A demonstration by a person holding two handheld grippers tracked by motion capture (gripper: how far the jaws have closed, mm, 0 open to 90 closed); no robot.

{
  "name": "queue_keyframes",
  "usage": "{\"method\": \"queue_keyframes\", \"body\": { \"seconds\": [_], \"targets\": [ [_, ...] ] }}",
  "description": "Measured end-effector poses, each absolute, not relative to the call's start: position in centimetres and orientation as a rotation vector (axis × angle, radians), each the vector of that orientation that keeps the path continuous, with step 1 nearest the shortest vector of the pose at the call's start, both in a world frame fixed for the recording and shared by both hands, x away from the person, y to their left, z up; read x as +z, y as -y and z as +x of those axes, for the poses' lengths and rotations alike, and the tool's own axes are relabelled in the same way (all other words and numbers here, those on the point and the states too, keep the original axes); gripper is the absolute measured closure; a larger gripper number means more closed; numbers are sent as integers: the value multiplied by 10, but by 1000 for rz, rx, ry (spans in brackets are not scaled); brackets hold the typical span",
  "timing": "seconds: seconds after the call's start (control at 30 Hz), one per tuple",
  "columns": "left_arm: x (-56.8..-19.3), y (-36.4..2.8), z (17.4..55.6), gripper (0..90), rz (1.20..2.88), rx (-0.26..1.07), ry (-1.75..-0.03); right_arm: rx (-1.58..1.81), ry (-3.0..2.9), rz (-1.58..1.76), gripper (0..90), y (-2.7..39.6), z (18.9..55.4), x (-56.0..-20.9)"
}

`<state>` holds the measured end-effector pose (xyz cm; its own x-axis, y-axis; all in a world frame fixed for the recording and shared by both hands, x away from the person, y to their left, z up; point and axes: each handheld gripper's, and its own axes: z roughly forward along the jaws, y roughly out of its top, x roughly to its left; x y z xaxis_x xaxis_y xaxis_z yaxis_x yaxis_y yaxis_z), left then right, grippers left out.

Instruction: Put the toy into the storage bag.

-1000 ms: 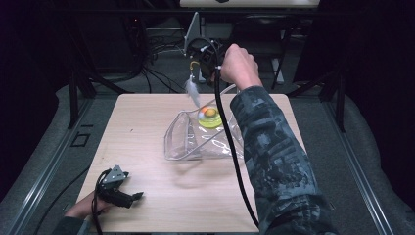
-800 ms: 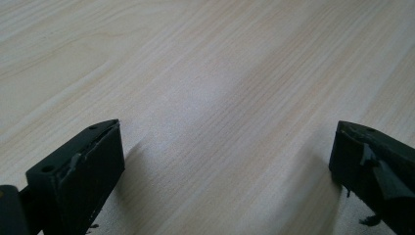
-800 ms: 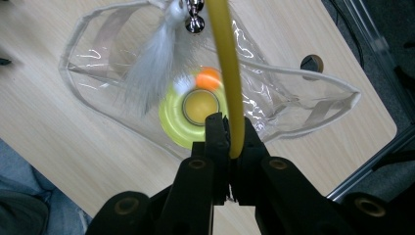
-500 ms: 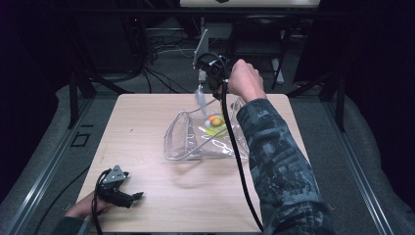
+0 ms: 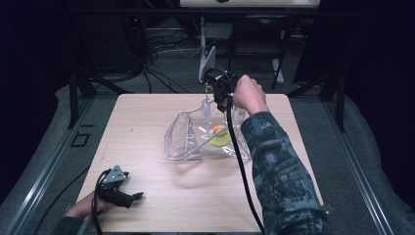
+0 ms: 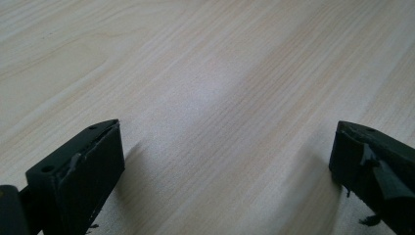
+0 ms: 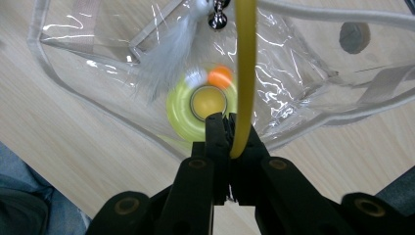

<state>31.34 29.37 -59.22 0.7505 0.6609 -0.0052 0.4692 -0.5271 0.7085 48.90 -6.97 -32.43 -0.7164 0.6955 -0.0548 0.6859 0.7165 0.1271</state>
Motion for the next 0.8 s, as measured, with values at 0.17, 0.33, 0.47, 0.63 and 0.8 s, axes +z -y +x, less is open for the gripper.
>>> {"method": "queue_keyframes", "body": {
  "seconds": [0.17,0.33,0.47,0.63,0.8],
  "targets": [
    [-592,-294,314,0,2228,346,-840,149,-2830,1141,873,74,490,-336],
    [-592,-294,314,0,2232,346,-836,166,-2838,1156,873,77,489,-345],
    [-592,-294,314,0,2232,346,-836,151,-2839,1163,872,77,489,-351],
    [-592,-294,314,0,2232,346,-836,121,-2839,1175,872,75,489,-356],
    [-592,-294,314,0,2232,346,-835,109,-2836,1190,872,76,489,-360]
  ]
}}
